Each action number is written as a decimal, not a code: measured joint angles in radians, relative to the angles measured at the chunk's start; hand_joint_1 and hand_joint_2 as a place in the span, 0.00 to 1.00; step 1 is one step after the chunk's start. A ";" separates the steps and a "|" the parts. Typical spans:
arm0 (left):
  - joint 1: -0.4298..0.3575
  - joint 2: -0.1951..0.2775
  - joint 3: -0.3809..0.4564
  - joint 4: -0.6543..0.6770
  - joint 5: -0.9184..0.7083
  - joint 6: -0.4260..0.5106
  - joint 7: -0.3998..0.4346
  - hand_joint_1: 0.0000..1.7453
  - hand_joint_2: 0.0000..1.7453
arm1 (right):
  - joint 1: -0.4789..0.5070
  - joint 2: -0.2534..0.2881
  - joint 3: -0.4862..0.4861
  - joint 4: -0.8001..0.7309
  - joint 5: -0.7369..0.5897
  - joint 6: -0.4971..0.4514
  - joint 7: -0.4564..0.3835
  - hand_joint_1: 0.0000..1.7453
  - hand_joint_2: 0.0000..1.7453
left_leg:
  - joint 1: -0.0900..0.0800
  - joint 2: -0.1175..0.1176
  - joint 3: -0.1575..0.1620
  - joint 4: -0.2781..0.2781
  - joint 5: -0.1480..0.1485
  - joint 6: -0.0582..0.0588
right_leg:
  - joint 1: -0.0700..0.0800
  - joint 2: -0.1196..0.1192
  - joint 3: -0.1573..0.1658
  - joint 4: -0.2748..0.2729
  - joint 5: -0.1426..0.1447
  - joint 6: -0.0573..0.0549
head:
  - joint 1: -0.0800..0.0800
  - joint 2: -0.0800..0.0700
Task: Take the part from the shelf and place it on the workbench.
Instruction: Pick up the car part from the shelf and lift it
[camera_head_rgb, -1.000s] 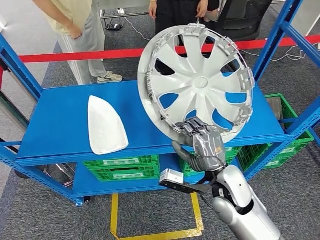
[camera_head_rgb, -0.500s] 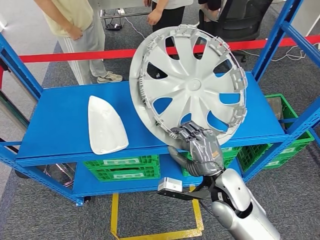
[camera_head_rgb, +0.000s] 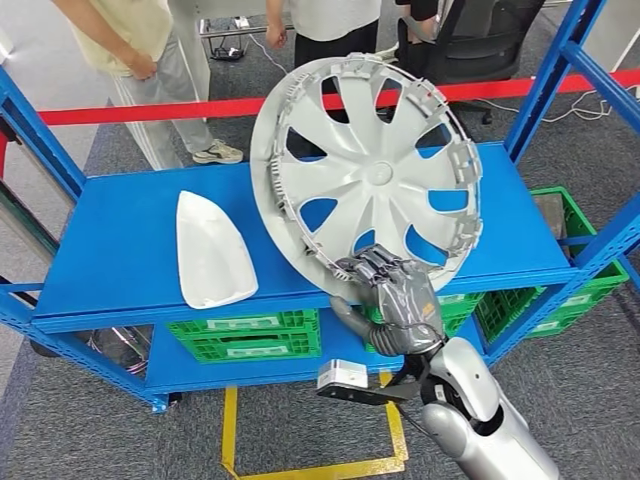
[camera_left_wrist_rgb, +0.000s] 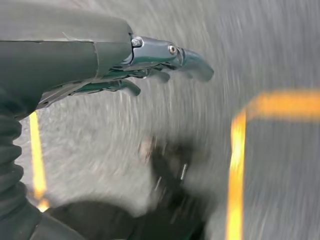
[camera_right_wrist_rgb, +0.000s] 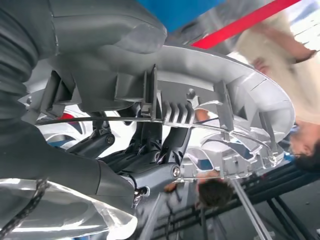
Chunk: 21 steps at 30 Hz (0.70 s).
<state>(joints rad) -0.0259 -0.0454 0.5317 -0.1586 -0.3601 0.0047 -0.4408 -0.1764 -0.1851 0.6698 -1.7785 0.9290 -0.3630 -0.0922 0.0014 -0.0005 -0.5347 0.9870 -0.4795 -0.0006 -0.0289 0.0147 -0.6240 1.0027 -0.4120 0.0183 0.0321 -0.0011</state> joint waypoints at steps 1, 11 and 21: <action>-0.001 -0.011 0.011 0.000 0.010 0.045 -0.002 0.00 1.00 | -0.002 0.002 0.002 0.000 -0.034 0.009 -0.010 1.00 1.00 | -0.001 0.000 0.000 0.000 0.002 0.004 | -0.001 0.000 0.001 -0.002 0.003 0.004 | 0.000 0.000; -0.015 -0.066 0.059 0.000 0.014 0.184 0.059 0.00 1.00 | -0.019 0.007 0.007 0.005 -0.145 0.049 -0.047 1.00 1.00 | 0.015 0.011 -0.034 -0.011 0.051 0.017 | -0.005 -0.011 -0.053 0.225 -0.131 0.036 | 0.008 0.000; -0.019 -0.086 0.085 -0.005 0.025 0.234 0.095 0.00 1.00 | -0.031 0.007 0.001 0.006 -0.168 0.065 -0.049 1.00 1.00 | 0.018 0.008 -0.123 0.147 -0.046 -0.032 | -0.003 -0.009 0.009 0.069 -0.079 -0.020 | -0.001 0.000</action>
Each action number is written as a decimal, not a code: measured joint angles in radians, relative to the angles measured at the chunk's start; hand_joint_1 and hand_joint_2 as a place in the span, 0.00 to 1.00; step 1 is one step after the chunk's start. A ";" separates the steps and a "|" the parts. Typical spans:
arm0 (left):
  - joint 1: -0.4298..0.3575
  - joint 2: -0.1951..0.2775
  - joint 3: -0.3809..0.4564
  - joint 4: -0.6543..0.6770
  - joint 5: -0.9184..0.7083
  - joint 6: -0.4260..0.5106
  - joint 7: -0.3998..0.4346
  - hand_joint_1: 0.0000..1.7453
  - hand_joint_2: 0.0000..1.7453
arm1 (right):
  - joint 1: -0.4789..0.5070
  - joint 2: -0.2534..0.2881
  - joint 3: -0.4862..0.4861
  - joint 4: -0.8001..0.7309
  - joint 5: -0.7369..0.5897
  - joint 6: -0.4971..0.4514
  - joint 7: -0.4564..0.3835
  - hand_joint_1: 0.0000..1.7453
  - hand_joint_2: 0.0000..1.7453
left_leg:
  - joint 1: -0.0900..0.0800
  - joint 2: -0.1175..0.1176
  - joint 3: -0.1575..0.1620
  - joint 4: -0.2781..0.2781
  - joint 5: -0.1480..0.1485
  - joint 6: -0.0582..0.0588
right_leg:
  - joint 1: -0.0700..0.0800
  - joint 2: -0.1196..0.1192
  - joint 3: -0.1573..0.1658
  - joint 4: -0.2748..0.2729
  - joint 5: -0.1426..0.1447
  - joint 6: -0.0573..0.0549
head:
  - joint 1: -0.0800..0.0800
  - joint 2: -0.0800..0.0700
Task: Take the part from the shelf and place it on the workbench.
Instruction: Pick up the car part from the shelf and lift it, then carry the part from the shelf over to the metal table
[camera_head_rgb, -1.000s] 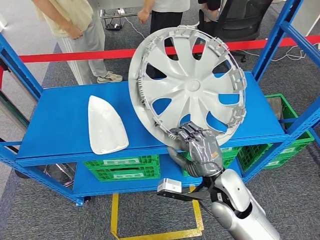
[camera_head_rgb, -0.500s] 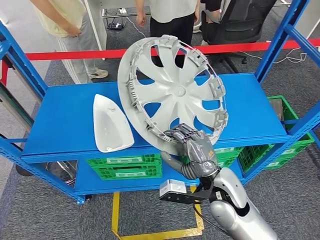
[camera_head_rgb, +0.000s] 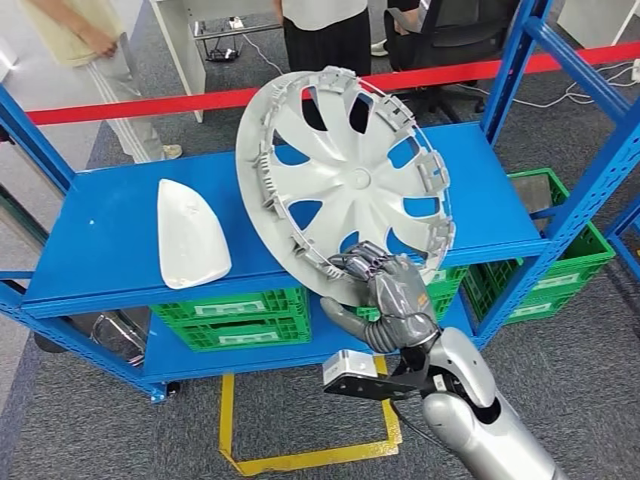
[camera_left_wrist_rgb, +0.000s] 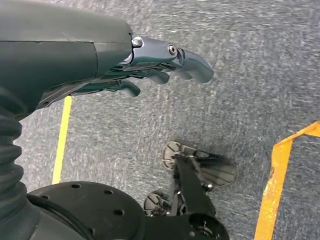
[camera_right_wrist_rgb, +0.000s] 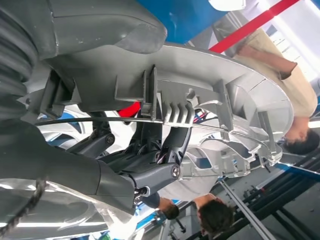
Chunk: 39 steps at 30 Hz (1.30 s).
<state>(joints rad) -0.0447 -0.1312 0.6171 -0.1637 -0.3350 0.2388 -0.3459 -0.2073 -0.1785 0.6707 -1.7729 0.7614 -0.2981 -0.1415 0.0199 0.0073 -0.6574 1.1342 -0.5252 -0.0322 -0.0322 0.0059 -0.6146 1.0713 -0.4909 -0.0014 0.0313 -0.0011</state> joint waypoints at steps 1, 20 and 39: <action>-0.001 0.000 0.001 0.000 0.000 0.005 0.005 0.00 1.00 | 0.000 0.000 -0.001 0.000 -0.002 0.002 0.000 1.00 1.00 | -0.001 0.000 -0.019 0.065 -0.047 0.001 | 0.004 0.000 -0.010 0.000 0.008 -0.005 | -0.002 0.000; 0.003 0.095 -0.025 -0.002 -0.086 -0.458 0.116 0.00 1.00 | 0.009 0.005 -0.025 0.022 0.021 0.000 0.037 1.00 1.00 | -0.034 0.010 0.077 -0.167 0.100 0.069 | 0.016 -0.006 -0.101 0.216 -0.051 0.041 | -0.002 0.000; 0.149 0.131 -0.074 0.013 -0.124 -0.515 0.189 0.00 1.00 | 0.294 -0.005 -0.206 0.017 0.059 -0.159 -0.006 1.00 1.00 | -0.037 -0.007 0.151 -0.083 -0.019 0.070 | 0.021 -0.008 -0.037 -0.019 0.040 0.002 | -0.001 0.000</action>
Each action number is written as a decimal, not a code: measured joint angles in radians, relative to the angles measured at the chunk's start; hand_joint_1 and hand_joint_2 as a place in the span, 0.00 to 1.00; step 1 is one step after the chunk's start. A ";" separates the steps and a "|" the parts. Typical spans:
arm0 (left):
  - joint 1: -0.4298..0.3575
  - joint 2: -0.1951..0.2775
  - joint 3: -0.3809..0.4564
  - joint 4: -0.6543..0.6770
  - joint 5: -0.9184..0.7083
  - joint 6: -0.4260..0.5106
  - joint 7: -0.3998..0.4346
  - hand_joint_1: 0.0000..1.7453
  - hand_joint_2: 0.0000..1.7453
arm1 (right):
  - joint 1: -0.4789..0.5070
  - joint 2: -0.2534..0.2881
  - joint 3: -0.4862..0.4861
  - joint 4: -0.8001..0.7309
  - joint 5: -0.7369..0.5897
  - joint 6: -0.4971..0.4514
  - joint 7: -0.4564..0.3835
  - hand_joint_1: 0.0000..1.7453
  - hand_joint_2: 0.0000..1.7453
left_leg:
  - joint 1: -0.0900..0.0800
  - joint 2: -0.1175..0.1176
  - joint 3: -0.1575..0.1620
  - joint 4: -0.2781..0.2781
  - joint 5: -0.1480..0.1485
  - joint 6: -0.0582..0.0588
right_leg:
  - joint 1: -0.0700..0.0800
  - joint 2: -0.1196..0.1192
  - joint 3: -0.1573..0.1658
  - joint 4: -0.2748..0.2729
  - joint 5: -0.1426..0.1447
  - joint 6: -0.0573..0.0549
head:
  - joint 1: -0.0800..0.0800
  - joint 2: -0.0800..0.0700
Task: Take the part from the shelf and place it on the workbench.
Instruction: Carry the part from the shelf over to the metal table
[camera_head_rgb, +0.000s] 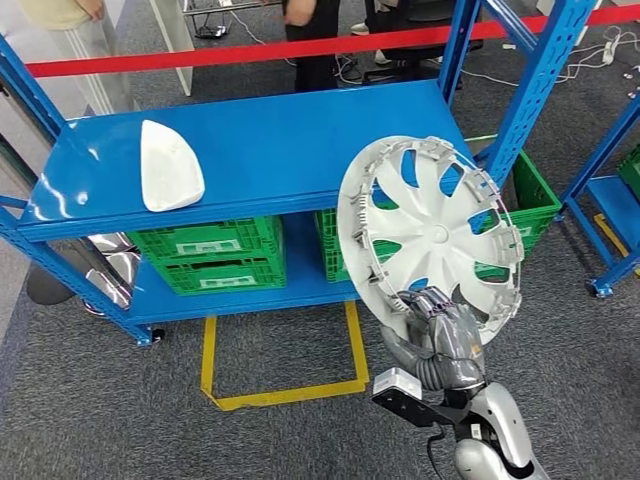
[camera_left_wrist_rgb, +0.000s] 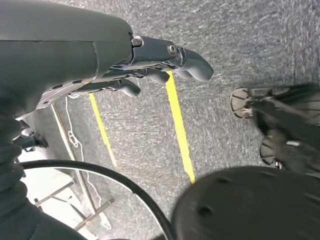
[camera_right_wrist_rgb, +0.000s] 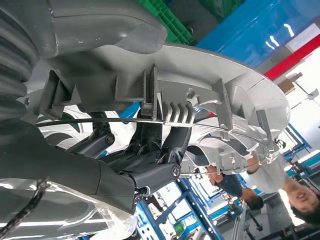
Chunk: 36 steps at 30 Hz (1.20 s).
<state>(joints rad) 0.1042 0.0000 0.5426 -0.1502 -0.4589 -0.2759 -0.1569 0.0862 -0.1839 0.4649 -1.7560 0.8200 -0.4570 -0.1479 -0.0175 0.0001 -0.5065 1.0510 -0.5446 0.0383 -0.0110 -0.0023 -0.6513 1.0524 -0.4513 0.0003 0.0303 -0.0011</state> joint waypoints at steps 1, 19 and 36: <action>0.000 0.001 0.000 0.001 0.001 0.000 0.000 0.00 1.00 | 0.001 0.000 -0.002 -0.002 0.001 0.000 0.000 1.00 1.00 | -0.006 -0.002 0.024 -0.041 -0.001 0.008 | -0.004 -0.002 -0.001 -0.005 0.009 0.005 | 0.000 0.000; 0.076 0.010 -0.046 0.124 0.143 -0.038 -0.116 0.00 1.00 | 0.103 -0.027 -0.073 -0.050 -0.052 -0.045 -0.076 1.00 1.00 | -0.003 0.013 -0.116 -0.030 0.129 -0.031 | -0.005 0.000 0.136 -0.026 -0.102 0.023 | 0.000 0.000; -0.124 -0.069 0.066 -0.081 0.283 0.050 -0.545 0.00 1.00 | 0.037 -0.007 -0.068 -0.064 -0.055 0.057 -0.102 1.00 1.00 | -0.011 0.007 0.049 -0.108 0.037 -0.004 | -0.011 -0.022 0.015 -0.047 0.047 0.010 | -0.021 0.000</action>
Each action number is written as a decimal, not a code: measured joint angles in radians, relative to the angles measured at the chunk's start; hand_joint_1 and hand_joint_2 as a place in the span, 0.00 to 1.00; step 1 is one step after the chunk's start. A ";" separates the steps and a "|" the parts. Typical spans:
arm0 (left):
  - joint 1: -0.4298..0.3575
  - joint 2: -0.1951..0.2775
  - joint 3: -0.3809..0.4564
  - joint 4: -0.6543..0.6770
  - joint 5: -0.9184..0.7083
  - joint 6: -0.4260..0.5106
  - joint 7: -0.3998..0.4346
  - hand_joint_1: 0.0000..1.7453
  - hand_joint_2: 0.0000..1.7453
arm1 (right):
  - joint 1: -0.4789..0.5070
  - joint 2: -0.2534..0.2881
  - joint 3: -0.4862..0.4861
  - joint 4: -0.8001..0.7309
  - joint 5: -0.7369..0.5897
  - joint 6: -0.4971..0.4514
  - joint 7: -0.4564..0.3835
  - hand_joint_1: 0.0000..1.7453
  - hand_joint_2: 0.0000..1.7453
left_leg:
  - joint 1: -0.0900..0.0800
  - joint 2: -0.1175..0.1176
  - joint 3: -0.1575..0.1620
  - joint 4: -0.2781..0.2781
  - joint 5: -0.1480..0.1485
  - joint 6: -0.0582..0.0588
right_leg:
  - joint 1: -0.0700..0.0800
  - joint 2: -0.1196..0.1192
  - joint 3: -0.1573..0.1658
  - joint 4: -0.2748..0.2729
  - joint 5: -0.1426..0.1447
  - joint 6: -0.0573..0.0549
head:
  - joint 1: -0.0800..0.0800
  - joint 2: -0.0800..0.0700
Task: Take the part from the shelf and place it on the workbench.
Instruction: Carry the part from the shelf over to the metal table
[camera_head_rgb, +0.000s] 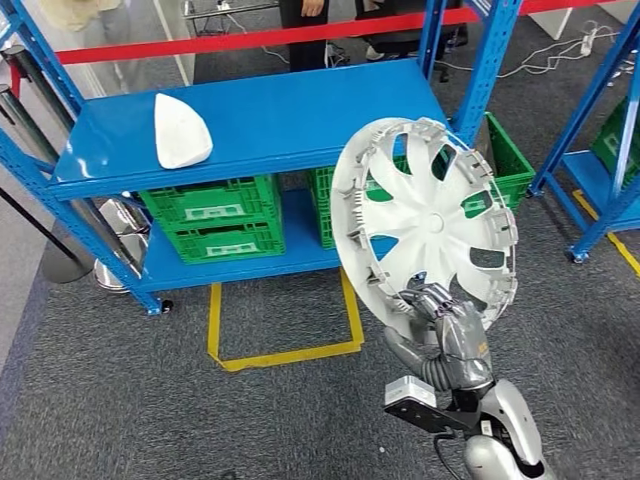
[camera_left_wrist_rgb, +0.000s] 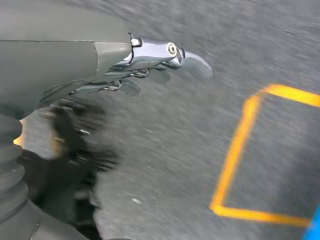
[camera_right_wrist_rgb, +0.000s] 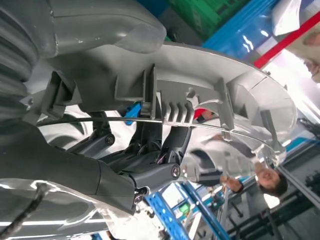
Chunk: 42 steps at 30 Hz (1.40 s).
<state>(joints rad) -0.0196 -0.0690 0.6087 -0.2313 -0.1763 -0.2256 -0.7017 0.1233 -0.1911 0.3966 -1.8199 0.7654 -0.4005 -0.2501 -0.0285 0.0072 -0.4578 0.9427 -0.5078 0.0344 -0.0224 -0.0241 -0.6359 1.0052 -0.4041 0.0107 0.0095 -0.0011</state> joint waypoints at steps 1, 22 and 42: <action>-0.002 -0.001 0.008 -0.012 0.001 -0.007 0.000 0.00 1.00 | 0.002 0.000 0.000 -0.003 0.000 -0.001 0.000 1.00 1.00 | 0.002 0.001 -0.003 -0.011 0.016 0.005 | 0.001 0.005 -0.006 0.002 -0.003 0.004 | -0.003 0.000; -0.029 0.007 0.057 -0.045 -0.034 0.019 -0.001 0.00 1.00 | 0.080 0.000 0.002 -0.042 0.040 -0.040 0.004 1.00 1.00 | 0.034 0.002 -0.271 0.370 -0.099 -0.063 | -0.004 0.019 0.034 0.066 -0.107 -0.011 | 0.009 0.000; -0.038 -0.025 0.058 -0.036 -0.074 0.047 -0.001 0.00 1.00 | 0.112 0.002 -0.008 -0.066 0.056 -0.050 0.026 1.00 1.00 | 0.015 0.007 -0.175 0.066 0.101 -0.007 | -0.012 0.023 0.093 0.094 -0.145 0.062 | 0.013 0.000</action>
<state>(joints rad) -0.0572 -0.0944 0.6669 -0.2669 -0.2506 -0.1790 -0.7026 0.2358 -0.1894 0.3887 -1.8854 0.8215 -0.4507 -0.2241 -0.0140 0.0141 -0.6325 1.0087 -0.4067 0.0277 -0.0348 -0.0014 -0.5425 1.0989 -0.5491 0.0731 0.0221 -0.0011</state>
